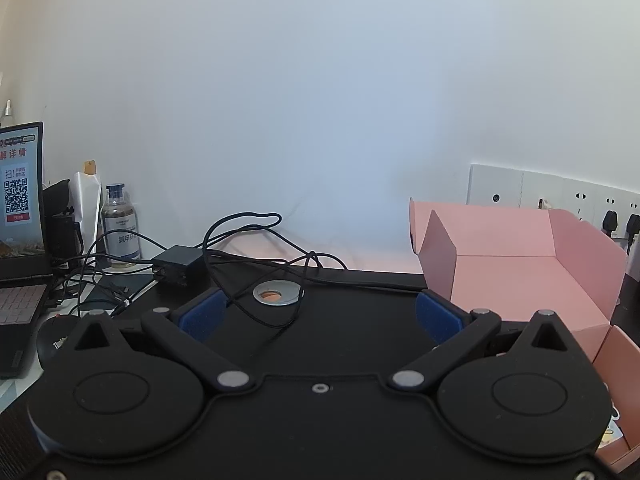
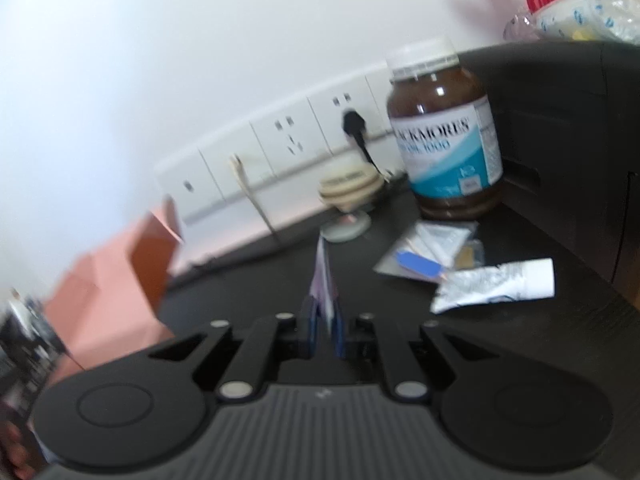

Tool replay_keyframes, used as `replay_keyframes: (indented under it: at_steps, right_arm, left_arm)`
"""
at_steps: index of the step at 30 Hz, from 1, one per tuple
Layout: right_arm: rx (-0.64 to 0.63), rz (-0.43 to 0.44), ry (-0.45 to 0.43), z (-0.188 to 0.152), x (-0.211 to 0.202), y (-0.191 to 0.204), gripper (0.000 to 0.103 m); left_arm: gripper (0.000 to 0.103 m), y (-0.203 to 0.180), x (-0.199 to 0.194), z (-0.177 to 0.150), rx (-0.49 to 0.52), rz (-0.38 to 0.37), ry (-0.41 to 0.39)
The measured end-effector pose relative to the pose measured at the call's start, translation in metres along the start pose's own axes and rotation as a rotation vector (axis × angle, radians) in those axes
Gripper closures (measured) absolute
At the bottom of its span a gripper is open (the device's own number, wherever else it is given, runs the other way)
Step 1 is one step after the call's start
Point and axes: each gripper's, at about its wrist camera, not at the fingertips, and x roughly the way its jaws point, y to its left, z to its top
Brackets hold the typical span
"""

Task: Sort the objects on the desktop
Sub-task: 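Lift the pink tube off the desk with the right gripper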

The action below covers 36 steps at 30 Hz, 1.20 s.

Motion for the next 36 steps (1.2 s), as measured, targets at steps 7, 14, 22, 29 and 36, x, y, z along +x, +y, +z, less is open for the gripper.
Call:
replay_keyframes:
  at_steps: [7, 14, 22, 29, 36]
  right_arm:
    - [-0.037, 0.074, -0.014, 0.008, -0.019, 0.023, 0.102]
    - [-0.112, 0.019, 0.124, 0.001, -0.005, 0.029, 0.098]
    - [-0.338, 0.078, 0.261, -0.027, -0.010, 0.057, 0.054]
    - [-0.477, 0.040, 0.283, -0.060, -0.025, 0.064, 0.045]
    - [-0.532, 0.026, 0.270, -0.072, -0.019, 0.067, 0.049]
  left_arm:
    - [0.000, 0.000, -0.001, 0.000, -0.001, -0.006, -0.001]
    - [0.000, 0.003, -0.001, 0.001, -0.007, -0.005, 0.001]
    - [0.000, 0.000, 0.000, 0.000, 0.003, -0.011, 0.006]
    - [0.000, -0.003, 0.000, -0.002, 0.024, -0.014, 0.003]
    - [0.000, -0.006, 0.000, -0.003, 0.044, -0.004, 0.007]
